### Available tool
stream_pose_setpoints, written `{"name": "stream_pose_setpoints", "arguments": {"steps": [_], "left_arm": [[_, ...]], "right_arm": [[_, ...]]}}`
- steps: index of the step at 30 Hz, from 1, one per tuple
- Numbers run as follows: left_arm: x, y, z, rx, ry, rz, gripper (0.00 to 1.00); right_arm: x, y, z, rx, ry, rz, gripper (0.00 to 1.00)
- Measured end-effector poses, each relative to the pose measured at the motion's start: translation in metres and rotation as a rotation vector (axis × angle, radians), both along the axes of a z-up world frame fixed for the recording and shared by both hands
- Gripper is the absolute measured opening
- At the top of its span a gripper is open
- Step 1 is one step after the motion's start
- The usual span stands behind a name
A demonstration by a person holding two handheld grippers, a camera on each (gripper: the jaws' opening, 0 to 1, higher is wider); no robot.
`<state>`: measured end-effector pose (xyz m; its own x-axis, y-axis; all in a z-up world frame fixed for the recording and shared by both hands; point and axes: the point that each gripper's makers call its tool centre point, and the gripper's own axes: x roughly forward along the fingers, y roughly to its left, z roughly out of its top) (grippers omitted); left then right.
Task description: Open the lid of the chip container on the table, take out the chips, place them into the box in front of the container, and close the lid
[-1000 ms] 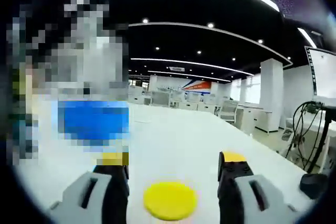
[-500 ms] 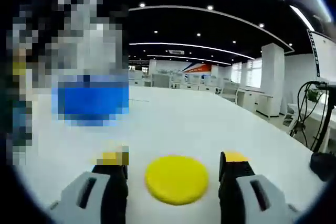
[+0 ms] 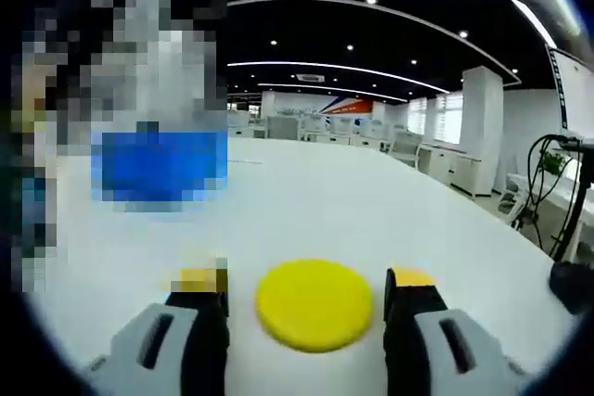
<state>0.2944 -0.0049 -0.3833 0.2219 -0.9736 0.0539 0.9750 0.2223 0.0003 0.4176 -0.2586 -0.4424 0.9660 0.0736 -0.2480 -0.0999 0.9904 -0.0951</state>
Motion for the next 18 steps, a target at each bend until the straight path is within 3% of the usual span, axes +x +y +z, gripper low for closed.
{"name": "stream_pose_setpoints", "arguments": {"steps": [5, 7, 18], "left_arm": [[-0.0002, -0.0002, -0.0001, 0.001, 0.0, 0.001, 0.54], [-0.0004, -0.0003, -0.0001, 0.001, 0.0, 0.002, 0.54], [-0.0017, -0.001, -0.0001, 0.001, 0.0, 0.004, 0.54]], "right_arm": [[-0.0008, 0.0001, -0.003, 0.051, 0.029, -0.003, 0.6], [-0.0017, -0.0007, -0.003, 0.042, 0.029, -0.007, 0.48], [-0.0041, -0.0001, -0.0017, 0.036, 0.031, -0.014, 0.46]]}}
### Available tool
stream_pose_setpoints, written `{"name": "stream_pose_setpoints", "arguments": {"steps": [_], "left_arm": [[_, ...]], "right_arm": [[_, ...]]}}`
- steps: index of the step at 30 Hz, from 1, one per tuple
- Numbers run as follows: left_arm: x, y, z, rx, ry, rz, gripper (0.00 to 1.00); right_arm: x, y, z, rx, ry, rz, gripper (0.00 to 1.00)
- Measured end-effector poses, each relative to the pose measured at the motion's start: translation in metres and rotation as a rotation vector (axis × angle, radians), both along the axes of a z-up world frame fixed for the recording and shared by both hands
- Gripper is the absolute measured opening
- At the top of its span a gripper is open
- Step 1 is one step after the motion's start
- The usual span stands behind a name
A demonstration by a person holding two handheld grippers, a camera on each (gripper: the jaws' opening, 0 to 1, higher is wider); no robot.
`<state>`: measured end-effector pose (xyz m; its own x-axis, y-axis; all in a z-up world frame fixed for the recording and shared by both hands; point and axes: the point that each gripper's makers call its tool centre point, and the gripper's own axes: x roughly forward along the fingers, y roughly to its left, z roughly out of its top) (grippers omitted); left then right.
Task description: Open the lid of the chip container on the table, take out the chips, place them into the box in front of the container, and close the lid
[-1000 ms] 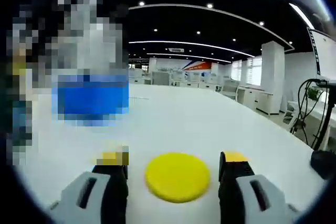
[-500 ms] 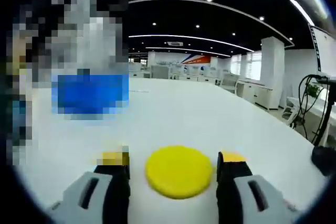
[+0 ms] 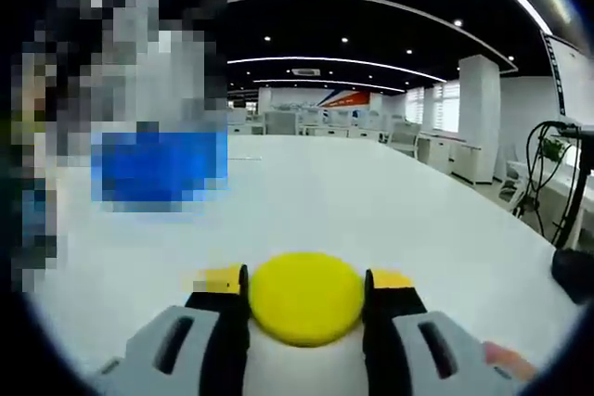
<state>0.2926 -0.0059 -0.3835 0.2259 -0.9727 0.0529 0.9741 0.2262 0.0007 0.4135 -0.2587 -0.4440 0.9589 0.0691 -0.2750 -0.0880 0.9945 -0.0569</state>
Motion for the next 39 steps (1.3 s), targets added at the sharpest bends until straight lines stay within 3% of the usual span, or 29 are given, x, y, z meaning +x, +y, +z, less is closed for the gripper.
{"name": "stream_pose_setpoints", "arguments": {"steps": [8, 10, 13, 17, 24, 28, 36, 39], "left_arm": [[0.0, 0.0, 0.0, 0.0, 0.0, 0.0, 0.54], [-0.001, -0.001, 0.0, -0.001, 0.0, -0.001, 0.54], [-0.001, -0.001, 0.0, -0.001, 0.0, -0.001, 0.54], [0.0, -0.001, 0.0, -0.001, 0.001, 0.0, 0.54], [0.0, 0.0, 0.0, -0.001, 0.001, 0.0, 0.54], [0.0, 0.0, 0.0, -0.002, 0.001, 0.0, 0.54], [0.001, 0.001, 0.001, -0.002, 0.001, 0.0, 0.54], [0.002, 0.002, 0.001, -0.002, 0.001, 0.0, 0.54]], "right_arm": [[-0.002, -0.004, 0.0, 0.007, 0.014, -0.017, 0.46], [-0.001, -0.005, 0.002, 0.042, 0.022, -0.02, 0.46], [0.0, -0.007, 0.008, 0.065, 0.013, -0.028, 0.46], [0.004, -0.013, 0.023, 0.041, -0.012, -0.036, 0.46], [0.009, -0.022, 0.069, 0.02, -0.067, -0.029, 0.46], [0.011, -0.022, 0.116, 0.051, -0.117, 0.001, 0.46], [0.005, 0.004, 0.185, 0.073, -0.177, 0.134, 0.46], [-0.002, 0.021, 0.201, 0.092, -0.187, 0.184, 0.46]]}}
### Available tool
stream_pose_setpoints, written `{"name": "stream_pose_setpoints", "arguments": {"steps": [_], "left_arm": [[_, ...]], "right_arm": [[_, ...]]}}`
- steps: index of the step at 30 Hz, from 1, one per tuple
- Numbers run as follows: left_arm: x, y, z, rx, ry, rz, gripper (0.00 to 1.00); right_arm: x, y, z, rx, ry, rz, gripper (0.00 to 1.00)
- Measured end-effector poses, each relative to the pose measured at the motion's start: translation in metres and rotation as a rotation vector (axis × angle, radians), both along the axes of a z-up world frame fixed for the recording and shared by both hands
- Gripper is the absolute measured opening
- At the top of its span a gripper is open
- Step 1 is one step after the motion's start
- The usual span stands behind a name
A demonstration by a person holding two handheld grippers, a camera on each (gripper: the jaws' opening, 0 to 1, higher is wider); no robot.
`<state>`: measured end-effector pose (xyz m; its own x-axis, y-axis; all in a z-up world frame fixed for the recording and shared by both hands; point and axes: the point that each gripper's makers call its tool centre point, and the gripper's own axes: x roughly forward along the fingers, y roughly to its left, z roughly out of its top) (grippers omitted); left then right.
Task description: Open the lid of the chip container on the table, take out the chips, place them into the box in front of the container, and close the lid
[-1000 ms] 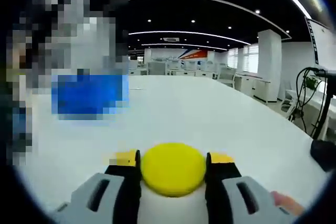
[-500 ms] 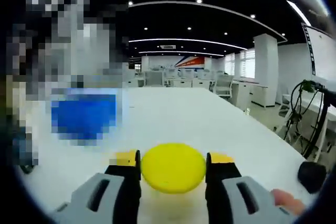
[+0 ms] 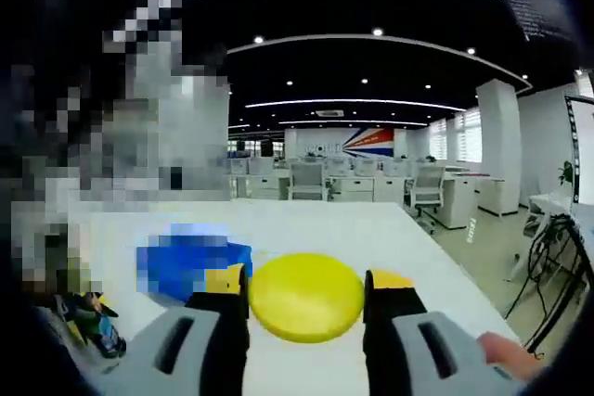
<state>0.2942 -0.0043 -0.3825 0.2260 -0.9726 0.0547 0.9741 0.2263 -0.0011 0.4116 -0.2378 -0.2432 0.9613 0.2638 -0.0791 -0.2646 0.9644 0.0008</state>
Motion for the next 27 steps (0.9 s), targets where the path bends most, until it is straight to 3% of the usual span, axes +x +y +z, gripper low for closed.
{"name": "stream_pose_setpoints", "arguments": {"steps": [4, 12, 20, 23, 27], "left_arm": [[0.0, 0.0, 0.0, 0.0, 0.001, 0.0, 0.54], [0.001, 0.001, 0.0, 0.0, 0.0, 0.001, 0.54], [0.001, 0.0, 0.0, 0.0, -0.001, -0.001, 0.54], [0.001, 0.0, -0.001, 0.0, 0.0, -0.001, 0.54], [0.0, 0.0, -0.001, 0.0, -0.001, 0.0, 0.54]], "right_arm": [[-0.007, 0.024, 0.014, -0.011, -0.036, 0.081, 0.46], [-0.01, 0.056, 0.013, -0.023, -0.036, 0.179, 0.46], [-0.035, 0.104, 0.038, 0.091, -0.047, 0.419, 0.46], [-0.044, 0.123, 0.046, 0.076, -0.056, 0.501, 0.46], [-0.041, 0.135, 0.049, 0.014, -0.058, 0.521, 0.46]]}}
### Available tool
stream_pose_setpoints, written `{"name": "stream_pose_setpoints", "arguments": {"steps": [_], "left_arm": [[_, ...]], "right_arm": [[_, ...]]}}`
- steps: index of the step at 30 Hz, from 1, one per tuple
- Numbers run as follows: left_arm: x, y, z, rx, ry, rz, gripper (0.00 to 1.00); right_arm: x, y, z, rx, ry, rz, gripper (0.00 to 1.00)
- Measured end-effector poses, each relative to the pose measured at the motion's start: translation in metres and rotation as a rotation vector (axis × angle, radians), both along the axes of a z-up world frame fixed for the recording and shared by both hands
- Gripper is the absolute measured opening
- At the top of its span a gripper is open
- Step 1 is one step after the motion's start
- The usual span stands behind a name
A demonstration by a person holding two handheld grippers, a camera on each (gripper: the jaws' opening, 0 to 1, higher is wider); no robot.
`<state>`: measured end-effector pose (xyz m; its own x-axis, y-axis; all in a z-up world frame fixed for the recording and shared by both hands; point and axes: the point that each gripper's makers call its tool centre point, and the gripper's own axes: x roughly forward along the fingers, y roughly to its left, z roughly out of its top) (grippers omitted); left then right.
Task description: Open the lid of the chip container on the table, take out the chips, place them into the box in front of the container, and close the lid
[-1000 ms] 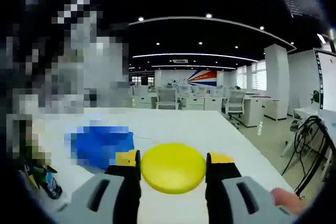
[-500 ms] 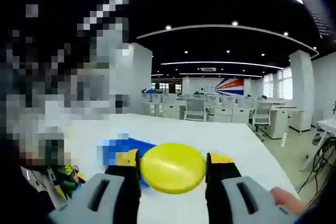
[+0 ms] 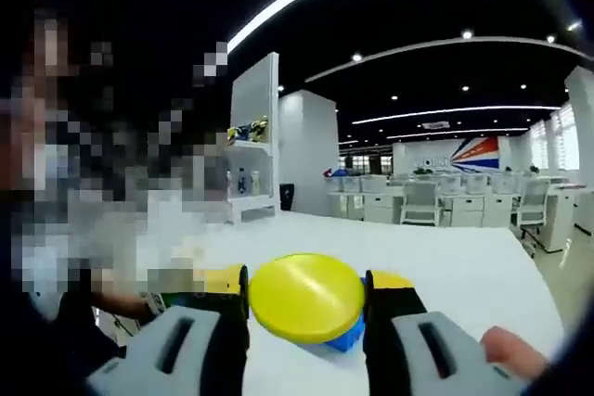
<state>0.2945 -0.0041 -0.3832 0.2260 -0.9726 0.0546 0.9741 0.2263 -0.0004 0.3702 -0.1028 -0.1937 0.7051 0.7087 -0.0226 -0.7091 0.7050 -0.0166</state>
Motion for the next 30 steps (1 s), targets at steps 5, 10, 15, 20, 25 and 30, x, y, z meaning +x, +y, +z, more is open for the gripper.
{"name": "stream_pose_setpoints", "arguments": {"steps": [5, 10, 15, 20, 25, 30], "left_arm": [[0.0, 0.0, 0.0, -0.001, -0.002, 0.0, 0.54], [0.0, 0.0, 0.0, -0.002, -0.002, -0.001, 0.54], [-0.001, 0.0, 0.0, -0.002, -0.003, -0.002, 0.54], [-0.001, 0.0, 0.0, -0.002, -0.006, -0.003, 0.54], [-0.001, 0.0, -0.001, -0.002, -0.006, -0.003, 0.54], [-0.001, 0.0, -0.001, -0.001, -0.007, -0.003, 0.54]], "right_arm": [[-0.005, 0.02, 0.008, -0.015, -0.011, 0.088, 0.46], [-0.011, 0.041, 0.015, -0.021, 0.001, 0.182, 0.46], [-0.019, 0.064, 0.015, -0.046, 0.001, 0.255, 0.46], [-0.04, 0.091, 0.015, -0.026, 0.019, 0.392, 0.46], [-0.053, 0.109, 0.007, -0.048, 0.021, 0.484, 0.46], [-0.062, 0.123, -0.01, -0.087, 0.051, 0.551, 0.46]]}}
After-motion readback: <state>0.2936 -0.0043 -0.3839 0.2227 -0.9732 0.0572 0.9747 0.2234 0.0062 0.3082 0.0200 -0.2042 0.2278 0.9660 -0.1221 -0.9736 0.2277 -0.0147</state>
